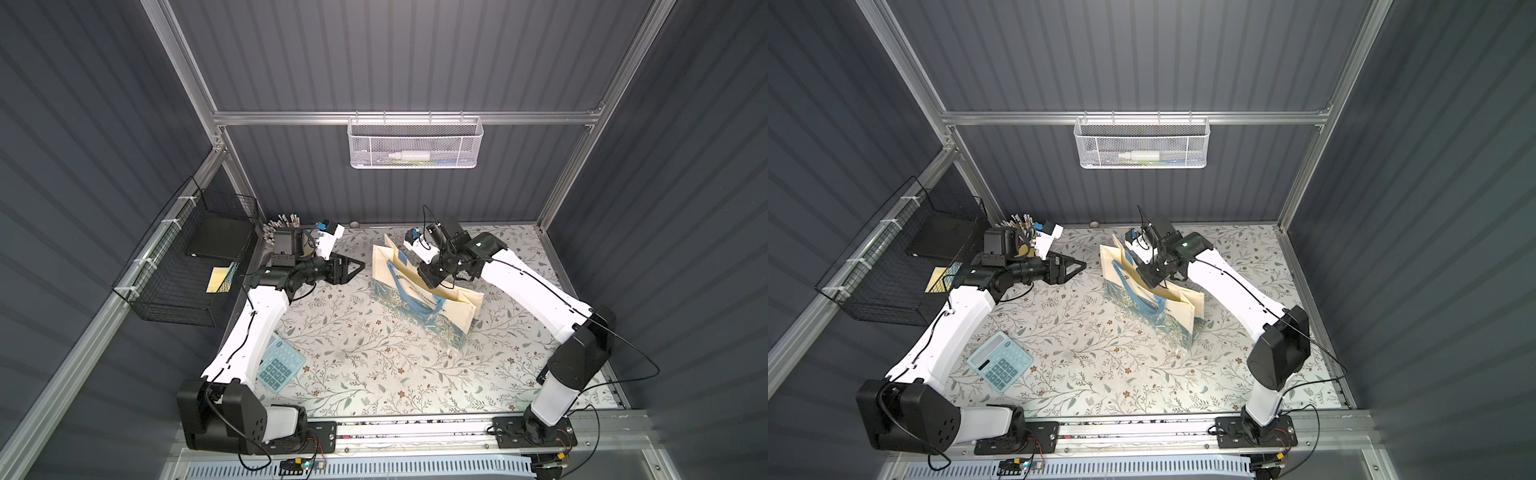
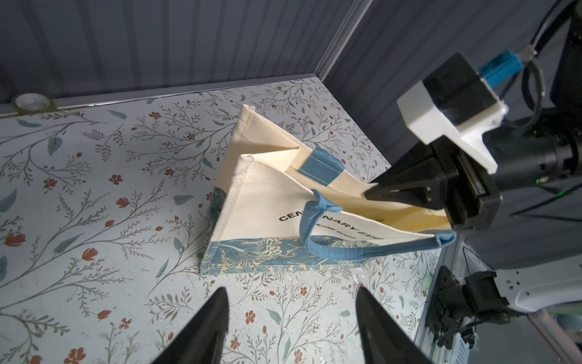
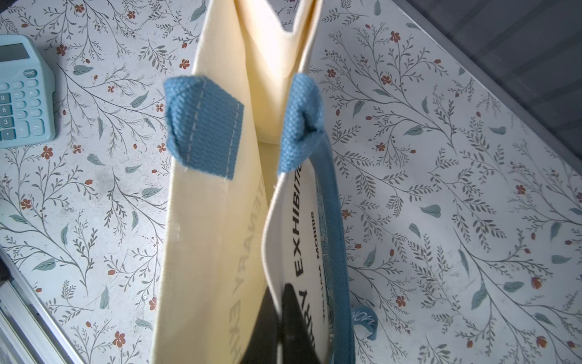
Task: Put away the canvas bag
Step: Press the canvas bag.
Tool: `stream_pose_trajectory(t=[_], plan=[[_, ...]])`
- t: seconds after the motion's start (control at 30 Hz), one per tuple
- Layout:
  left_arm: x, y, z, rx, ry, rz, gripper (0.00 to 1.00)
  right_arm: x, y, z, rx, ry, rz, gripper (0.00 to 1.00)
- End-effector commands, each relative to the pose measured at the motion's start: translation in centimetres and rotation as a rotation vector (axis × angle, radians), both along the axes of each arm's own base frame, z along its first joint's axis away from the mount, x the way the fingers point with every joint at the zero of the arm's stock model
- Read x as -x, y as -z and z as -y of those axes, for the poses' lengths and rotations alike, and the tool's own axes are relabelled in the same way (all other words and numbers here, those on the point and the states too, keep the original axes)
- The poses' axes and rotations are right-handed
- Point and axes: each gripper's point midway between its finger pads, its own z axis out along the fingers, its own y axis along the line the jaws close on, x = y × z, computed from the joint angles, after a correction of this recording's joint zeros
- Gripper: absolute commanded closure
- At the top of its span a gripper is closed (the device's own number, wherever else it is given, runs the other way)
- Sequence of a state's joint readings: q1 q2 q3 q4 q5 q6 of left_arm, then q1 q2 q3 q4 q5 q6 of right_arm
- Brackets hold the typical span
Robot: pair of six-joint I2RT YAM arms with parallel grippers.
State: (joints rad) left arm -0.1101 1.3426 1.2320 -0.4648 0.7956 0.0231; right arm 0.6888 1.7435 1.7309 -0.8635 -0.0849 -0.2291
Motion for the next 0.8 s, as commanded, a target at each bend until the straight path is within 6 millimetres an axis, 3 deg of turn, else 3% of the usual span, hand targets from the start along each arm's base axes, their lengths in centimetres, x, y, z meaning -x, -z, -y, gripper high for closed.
stream_pose_trajectory(t=[0.0, 0.13, 0.33, 0.53, 0.77], plan=[[0.7, 1.1, 1.0, -0.021, 0.138, 0.052, 0.3, 0.2, 1.0, 0.4, 0.023, -0.008, -0.021, 1.0], [-0.3, 3.7, 1.7, -0.069, 0.255, 0.091, 0.32, 0.7, 0.3, -0.2, -0.019, -0.044, -0.025, 1.0], [-1.7, 4.4, 1.1, -0.242, 0.315, 0.415, 0.31, 2.2, 0.4, -0.4, -0.059, -0.105, -0.046, 1.0], [-1.9, 4.9, 2.3, -0.221, 0.494, 0.622, 0.35, 4.4, 0.8, -1.1, -0.12, -0.2, -0.091, 1.0], [-2.7, 6.6, 2.6, -0.176, 0.564, 0.659, 0.35, 5.4, 0.3, -1.1, -0.152, -0.233, -0.089, 1.0]])
